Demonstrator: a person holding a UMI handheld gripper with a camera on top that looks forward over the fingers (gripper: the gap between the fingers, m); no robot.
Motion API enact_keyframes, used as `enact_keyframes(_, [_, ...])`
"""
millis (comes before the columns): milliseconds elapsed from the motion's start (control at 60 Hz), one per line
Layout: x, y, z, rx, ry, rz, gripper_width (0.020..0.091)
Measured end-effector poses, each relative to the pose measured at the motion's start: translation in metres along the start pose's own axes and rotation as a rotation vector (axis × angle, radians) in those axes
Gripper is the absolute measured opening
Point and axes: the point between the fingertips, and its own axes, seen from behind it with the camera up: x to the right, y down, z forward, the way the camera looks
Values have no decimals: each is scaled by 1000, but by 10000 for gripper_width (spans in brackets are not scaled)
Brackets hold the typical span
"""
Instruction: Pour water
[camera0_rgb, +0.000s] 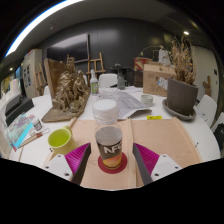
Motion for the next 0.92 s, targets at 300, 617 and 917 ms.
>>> enact_keyframes(300, [-48,-7,-178,-39,108,-44,860])
enact_keyframes(617, [-105,6,-290,-17,161,-96,860])
enact_keyframes(917, [-102,-3,-299,0,203,-134,860])
